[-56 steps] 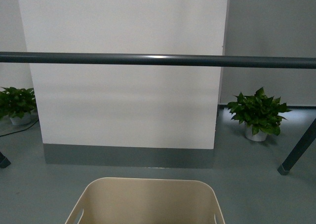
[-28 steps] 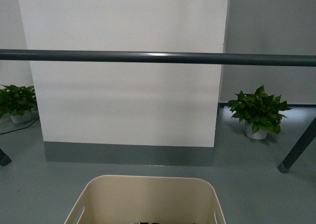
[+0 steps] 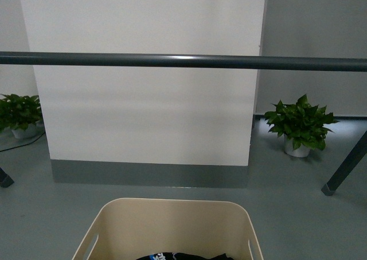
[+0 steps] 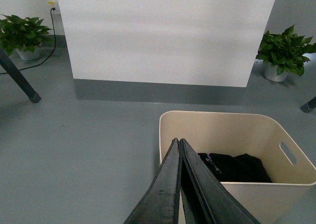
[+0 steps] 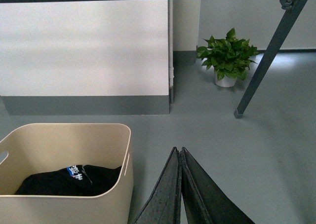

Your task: Move hamper under clothes hanger

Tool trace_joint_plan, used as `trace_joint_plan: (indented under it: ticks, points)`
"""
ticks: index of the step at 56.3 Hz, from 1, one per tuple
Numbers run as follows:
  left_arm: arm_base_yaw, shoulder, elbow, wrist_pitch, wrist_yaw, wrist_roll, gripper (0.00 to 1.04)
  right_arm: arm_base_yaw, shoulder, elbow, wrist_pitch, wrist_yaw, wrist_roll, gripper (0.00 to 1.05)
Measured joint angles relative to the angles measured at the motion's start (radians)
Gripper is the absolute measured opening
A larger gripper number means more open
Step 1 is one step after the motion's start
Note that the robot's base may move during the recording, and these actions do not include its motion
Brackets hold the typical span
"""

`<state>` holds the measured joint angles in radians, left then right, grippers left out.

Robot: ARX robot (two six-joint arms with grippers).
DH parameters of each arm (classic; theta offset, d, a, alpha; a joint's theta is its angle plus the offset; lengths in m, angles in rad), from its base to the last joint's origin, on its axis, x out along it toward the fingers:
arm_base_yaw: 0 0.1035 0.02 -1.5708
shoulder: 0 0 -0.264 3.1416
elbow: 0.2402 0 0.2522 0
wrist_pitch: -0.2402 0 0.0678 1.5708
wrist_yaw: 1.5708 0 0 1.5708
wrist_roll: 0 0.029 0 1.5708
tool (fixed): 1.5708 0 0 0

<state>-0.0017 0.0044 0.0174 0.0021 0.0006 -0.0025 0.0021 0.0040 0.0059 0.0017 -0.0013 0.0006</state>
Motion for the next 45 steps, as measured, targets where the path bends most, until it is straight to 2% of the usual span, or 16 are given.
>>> trace_joint_plan:
  ticks: [12,16,19,21,30,41,43,45]
  points:
    - [0.0,0.0,0.0,0.0,0.0,-0.001,0.04,0.0,0.0,0.0,0.0,0.0,0.0,0.02]
    - [0.0,0.0,0.0,0.0,0.0,0.0,0.12,0.0,0.0,0.0,0.0,0.0,-0.001,0.04]
    - [0.0,0.0,0.0,0.0,0.0,0.0,0.21,0.0,0.0,0.0,0.0,0.0,-0.001,0.11]
    - [0.0,0.0,0.0,0.0,0.0,0.0,0.26,0.0,0.0,0.0,0.0,0.0,-0.001,0.18]
    - [0.0,0.0,0.0,0.0,0.0,0.0,0.62,0.0,0.0,0.0,0.0,0.0,-0.001,0.54]
    - [0.0,0.0,0.0,0.0,0.0,0.0,0.99,0.0,0.0,0.0,0.0,0.0,-0.001,0.9]
    - [0.0,0.0,0.0,0.0,0.0,0.0,0.98,0.0,0.0,0.0,0.0,0.0,0.0,0.98]
    - [0.0,0.0,0.0,0.0,0.0,0.0,0.98,0.0,0.0,0.0,0.0,0.0,0.0,0.98]
